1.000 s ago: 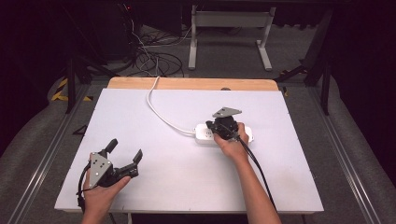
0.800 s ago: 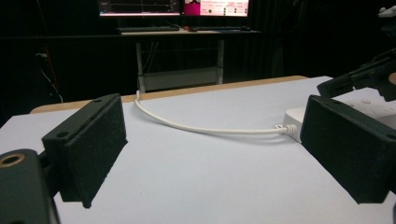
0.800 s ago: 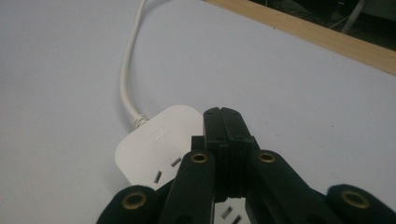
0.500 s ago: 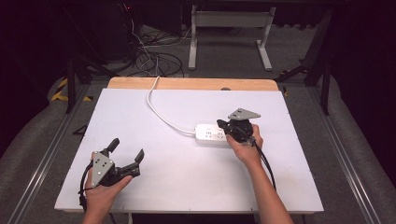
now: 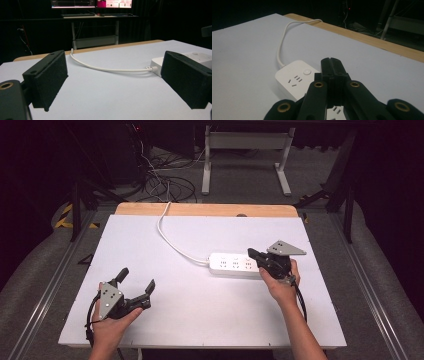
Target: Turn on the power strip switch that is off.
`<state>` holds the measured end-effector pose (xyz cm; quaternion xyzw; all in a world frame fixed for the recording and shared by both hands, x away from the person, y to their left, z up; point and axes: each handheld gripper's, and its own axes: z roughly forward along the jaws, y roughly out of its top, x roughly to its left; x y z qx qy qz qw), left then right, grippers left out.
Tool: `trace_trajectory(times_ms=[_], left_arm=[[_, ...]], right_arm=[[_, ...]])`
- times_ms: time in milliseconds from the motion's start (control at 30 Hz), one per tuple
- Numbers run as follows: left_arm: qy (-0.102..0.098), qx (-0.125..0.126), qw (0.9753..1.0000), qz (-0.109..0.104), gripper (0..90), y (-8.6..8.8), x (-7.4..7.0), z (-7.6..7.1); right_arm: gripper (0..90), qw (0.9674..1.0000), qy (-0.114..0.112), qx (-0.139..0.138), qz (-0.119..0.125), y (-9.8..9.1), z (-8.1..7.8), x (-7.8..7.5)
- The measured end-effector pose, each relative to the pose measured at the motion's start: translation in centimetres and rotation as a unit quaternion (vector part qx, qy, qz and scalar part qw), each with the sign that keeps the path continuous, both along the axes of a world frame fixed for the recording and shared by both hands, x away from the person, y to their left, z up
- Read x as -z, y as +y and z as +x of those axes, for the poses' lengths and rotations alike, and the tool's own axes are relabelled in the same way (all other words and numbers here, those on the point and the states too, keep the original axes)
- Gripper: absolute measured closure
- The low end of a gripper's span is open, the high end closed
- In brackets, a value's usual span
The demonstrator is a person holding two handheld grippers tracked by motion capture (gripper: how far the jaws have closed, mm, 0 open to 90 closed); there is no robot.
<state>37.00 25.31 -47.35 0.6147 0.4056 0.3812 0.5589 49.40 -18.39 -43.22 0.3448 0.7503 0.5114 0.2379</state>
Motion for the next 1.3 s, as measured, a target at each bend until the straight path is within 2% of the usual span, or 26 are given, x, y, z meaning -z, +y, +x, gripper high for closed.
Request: trace_trajectory(times_ms=[167,400,500,633,767,867,967,1100,1200,1300], left_arm=[[0.0,0.001,1.0,0.001,7.9,-0.1,0.0,0.1],[-0.002,0.002,1.0,-0.001,7.9,-0.1,0.0,0.2],[-0.002,0.003,1.0,-0.002,7.9,-0.2,-0.1,0.3],[-0.004,0.003,1.0,-0.004,7.9,-0.2,-0.1,0.3],[-0.005,0.003,1.0,-0.004,7.9,-0.2,-0.2,0.4],[-0.006,0.004,0.9999,-0.007,7.9,-0.3,-0.3,0.3],[-0.009,0.004,0.9999,-0.006,7.9,-0.3,-0.4,0.3],[-0.011,0.005,0.9999,-0.006,7.9,-0.2,-0.4,0.3],[-0.009,0.004,0.9999,-0.007,7.9,-0.2,-0.4,0.3],[-0.008,0.005,0.9999,-0.005,7.9,-0.3,-0.3,0.3]], right_arm=[[90.0,0.9999,-0.013,0.003,0.006,-1.0,-0.8,0.0],[90.0,0.9983,-0.041,0.019,0.036,-3.0,-2.9,-0.8],[90.0,0.9976,-0.053,0.024,0.038,-4.1,-3.7,-1.0],[90.0,0.9957,-0.064,0.037,0.055,-5.7,-4.9,-1.4],[90.0,0.9945,-0.075,0.047,0.056,-7.1,-6.0,-1.3],[90.0,0.9913,-0.098,0.063,0.062,-8.3,-6.9,-0.7],[90.0,0.9902,-0.104,0.065,0.066,-8.7,-7.1,-0.3],[89.0,0.987,-0.123,0.06,0.084,-9.3,-7.2,0.0],[90.0,0.985,-0.126,0.066,0.097,-9.8,-7.2,-0.1],[90.0,0.9843,-0.129,0.072,0.097,-10.1,-7.3,-0.1]])
